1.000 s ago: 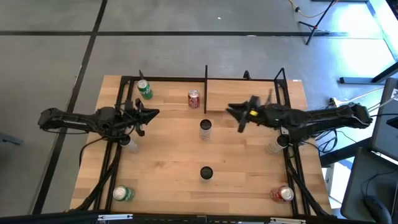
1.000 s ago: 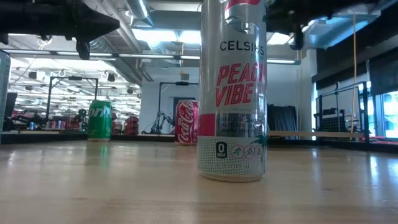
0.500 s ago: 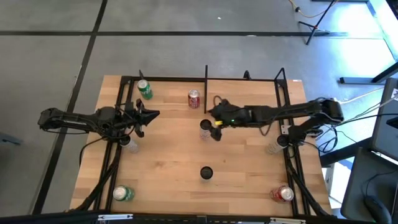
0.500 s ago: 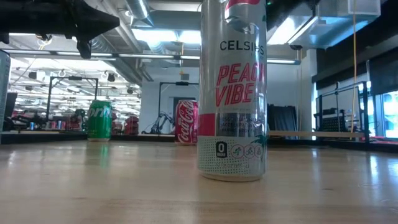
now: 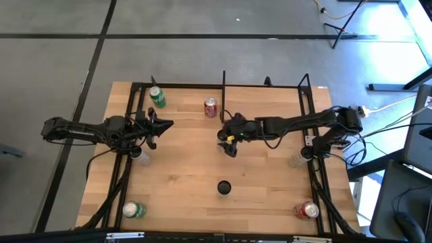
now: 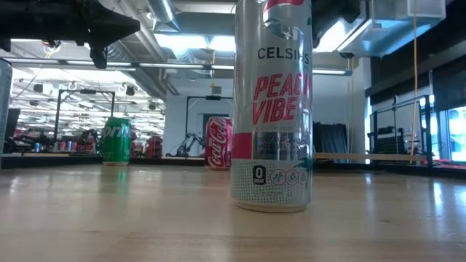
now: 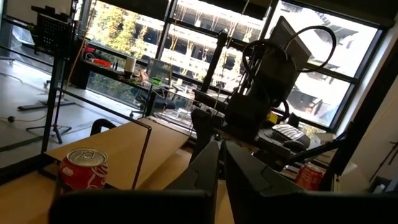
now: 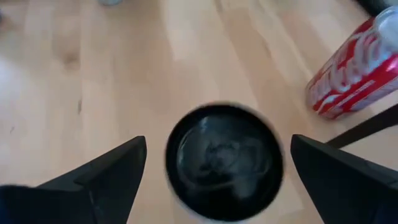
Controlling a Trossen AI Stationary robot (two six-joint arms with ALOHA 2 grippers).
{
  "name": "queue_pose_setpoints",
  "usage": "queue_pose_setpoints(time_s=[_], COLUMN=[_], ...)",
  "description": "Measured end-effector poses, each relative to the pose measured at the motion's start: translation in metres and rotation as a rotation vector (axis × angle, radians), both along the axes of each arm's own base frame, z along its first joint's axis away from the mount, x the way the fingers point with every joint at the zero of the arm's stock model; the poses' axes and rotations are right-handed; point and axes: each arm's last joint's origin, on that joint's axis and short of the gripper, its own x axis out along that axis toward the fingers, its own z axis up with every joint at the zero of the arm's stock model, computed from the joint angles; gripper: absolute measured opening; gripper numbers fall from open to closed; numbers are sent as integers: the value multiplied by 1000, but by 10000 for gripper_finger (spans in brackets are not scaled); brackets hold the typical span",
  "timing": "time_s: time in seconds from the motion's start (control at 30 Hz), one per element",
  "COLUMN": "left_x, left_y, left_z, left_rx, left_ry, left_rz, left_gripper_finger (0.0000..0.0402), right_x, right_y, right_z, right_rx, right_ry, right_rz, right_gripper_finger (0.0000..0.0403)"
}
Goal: Place canned beverage on shelf
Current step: Put the top white pink soda can on the shelf
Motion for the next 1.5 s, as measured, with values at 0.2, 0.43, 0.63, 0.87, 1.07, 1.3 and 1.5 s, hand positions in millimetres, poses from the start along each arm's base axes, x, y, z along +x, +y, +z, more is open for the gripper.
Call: queue_pose_setpoints(time_s=[0.2, 0.43, 0.63, 0.87, 1.07, 1.3, 1.5], left_x=[0, 0, 0, 0, 0, 0, -1], left_y=[0, 0, 0, 0, 0, 1, 1], left_z=[0, 0, 0, 0, 0, 0, 1], left_rx=[0, 0, 0, 0, -2, -4, -8], left_ry=[3, 0, 0, 0, 0, -3, -10], left_rz=[0, 0, 0, 1, 18, 29, 47], left_gripper_finger=[20, 20, 20, 20, 20, 20, 20], right_x=[6, 7, 2, -15, -39, -78, -113], right_y=[0, 0, -1, -1, -3, -12, -37], right_z=[-18, -15, -9, 15, 44, 72, 90], right_rx=[0, -10, -27, -30, -69, -128, -146], right_ry=[58, 25, 35, 16, -12, 16, 38], right_rz=[3, -15, -7, -3, -36, -92, -179], right_gripper_finger=[343, 223, 221, 221, 221, 221, 221])
